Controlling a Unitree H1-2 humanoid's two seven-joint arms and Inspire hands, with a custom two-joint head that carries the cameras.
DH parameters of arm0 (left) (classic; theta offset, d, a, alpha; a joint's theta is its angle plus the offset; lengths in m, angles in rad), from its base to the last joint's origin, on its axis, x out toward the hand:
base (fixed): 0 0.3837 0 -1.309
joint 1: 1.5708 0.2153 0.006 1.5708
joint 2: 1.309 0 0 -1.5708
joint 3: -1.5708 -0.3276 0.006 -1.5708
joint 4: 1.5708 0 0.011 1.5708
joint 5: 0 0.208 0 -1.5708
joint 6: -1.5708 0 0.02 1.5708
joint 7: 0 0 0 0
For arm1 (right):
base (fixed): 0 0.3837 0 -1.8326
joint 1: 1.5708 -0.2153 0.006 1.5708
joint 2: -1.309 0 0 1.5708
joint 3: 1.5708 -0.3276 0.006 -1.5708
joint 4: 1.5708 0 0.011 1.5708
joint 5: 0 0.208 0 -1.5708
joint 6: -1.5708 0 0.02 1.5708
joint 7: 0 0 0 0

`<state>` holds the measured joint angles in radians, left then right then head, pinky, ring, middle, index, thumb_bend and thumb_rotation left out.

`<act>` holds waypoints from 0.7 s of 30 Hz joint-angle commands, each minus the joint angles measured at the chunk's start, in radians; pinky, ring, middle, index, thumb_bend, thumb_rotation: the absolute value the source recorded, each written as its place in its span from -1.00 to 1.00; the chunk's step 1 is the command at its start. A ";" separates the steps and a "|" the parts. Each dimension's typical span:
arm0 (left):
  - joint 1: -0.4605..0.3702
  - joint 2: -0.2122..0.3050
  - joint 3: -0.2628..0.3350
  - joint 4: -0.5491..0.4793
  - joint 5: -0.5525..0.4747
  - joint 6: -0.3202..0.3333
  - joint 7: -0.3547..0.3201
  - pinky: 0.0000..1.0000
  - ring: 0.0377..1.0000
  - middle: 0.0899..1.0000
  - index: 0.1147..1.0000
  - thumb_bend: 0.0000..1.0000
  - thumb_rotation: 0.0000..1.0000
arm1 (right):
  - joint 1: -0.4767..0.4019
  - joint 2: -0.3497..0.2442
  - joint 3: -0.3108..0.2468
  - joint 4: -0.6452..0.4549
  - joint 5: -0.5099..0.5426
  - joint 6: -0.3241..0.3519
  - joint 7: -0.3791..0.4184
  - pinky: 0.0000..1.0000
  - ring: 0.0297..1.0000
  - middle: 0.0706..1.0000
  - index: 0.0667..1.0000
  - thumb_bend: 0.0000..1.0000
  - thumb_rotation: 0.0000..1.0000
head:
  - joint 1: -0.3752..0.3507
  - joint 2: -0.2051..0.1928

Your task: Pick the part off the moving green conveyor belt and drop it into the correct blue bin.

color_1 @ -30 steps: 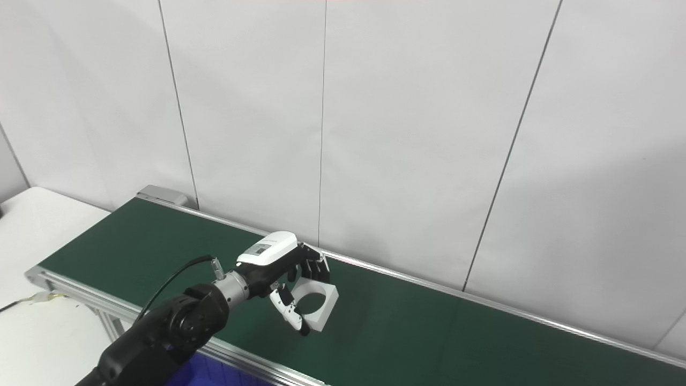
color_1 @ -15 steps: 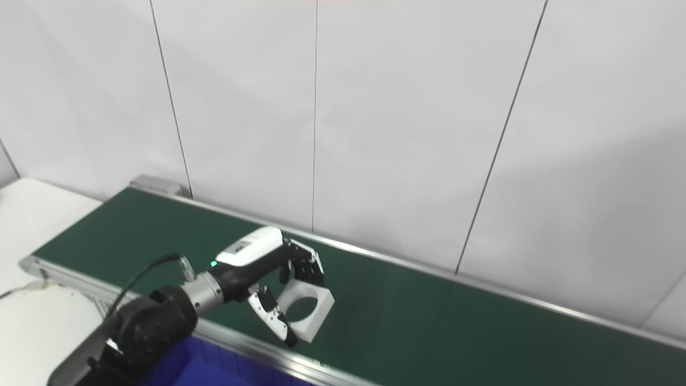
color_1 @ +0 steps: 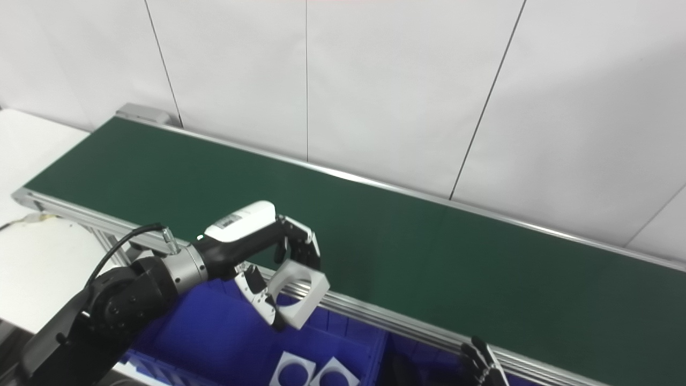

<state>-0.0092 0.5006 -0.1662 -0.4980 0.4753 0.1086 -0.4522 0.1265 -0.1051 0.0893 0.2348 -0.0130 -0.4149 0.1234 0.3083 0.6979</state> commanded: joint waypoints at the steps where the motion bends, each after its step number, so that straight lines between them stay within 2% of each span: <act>1: -0.006 0.003 -0.001 0.000 0.024 -0.016 0.013 -0.23 -0.26 -0.22 -0.09 0.00 -1.00 | -0.016 0.001 -0.004 -0.030 0.015 -0.055 0.006 0.55 0.63 0.65 0.76 0.89 0.05 | -0.004 0.002; 4: 0.006 0.003 -0.012 0.013 0.048 -0.015 0.012 -0.17 -0.25 -0.21 -0.09 0.00 -1.00 | -0.016 0.002 -0.004 -0.032 0.020 -0.055 0.010 0.54 0.63 0.65 0.75 0.88 0.03 | -0.008 0.001; 12: 0.025 -0.018 -0.038 0.114 0.065 -0.080 0.050 -0.03 -0.21 -0.18 -0.11 0.01 -1.00 | -0.008 0.008 -0.001 -0.049 0.011 -0.054 0.003 0.55 0.64 0.64 0.75 0.91 0.03 | -0.020 0.007; 18: 0.011 -0.029 -0.065 0.250 0.101 -0.152 0.092 -0.13 -0.24 -0.22 -0.10 0.01 -1.00 | -0.001 0.011 0.000 -0.062 0.010 -0.053 0.002 0.55 0.63 0.64 0.75 0.93 0.02 | -0.031 0.010; 21: -0.004 -0.045 -0.082 0.319 0.119 -0.139 0.094 -0.02 -0.22 -0.22 -0.11 0.01 -1.00 | 0.003 0.016 0.000 -0.071 0.011 -0.053 0.000 0.55 0.63 0.64 0.75 0.92 0.00 | -0.036 0.013</act>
<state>0.0206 0.4589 -0.2499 -0.1779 0.5845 -0.0111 -0.3873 0.1320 -0.0973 0.0898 0.1980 -0.0071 -0.4149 0.1247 0.2746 0.7087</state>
